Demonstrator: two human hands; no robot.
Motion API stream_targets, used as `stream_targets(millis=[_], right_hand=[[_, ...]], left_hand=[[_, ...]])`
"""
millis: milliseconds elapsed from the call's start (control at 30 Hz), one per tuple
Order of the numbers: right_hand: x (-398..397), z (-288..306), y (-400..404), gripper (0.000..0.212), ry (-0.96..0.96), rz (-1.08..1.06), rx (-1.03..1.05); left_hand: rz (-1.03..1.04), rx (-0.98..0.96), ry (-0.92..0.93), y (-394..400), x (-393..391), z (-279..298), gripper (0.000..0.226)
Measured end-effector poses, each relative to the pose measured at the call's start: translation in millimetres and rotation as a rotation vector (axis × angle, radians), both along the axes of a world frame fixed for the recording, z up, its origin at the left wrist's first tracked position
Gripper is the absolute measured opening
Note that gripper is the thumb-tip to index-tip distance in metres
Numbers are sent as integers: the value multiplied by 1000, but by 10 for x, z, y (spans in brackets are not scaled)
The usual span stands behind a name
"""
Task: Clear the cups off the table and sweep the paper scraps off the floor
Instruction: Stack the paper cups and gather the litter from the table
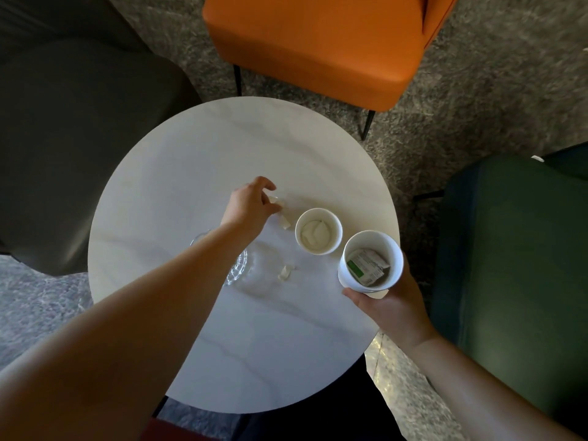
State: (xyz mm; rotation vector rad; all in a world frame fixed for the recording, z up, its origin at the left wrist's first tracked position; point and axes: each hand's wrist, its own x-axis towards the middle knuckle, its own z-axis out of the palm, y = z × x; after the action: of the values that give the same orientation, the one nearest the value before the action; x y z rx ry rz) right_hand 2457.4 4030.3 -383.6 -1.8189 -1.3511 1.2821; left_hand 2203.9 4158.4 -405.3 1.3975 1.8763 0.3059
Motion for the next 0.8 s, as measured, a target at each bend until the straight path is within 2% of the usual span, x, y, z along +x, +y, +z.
stream_targets(millis=[200, 367, 467, 600, 700, 800], right_hand=[[-2, -16, -15, 78, 15, -21, 0], [3, -23, -11, 81, 1, 0, 9], [5, -28, -2, 82, -3, 13, 12], [-7, -28, 11, 85, -45, 31, 21], [-23, -29, 13, 81, -54, 36, 26], [-35, -33, 22, 78, -44, 40, 24]], left_hand=[[-13, -45, 137, 34, -28, -91, 31], [10, -21, 157, 49, -19, -65, 23], [88, -19, 78, -1, -17, 87, 15], [263, 109, -122, -138, 42, 525, 22], [214, 101, -201, -328, 172, 797, 23], [87, 42, -183, -480, 335, 843, 23]])
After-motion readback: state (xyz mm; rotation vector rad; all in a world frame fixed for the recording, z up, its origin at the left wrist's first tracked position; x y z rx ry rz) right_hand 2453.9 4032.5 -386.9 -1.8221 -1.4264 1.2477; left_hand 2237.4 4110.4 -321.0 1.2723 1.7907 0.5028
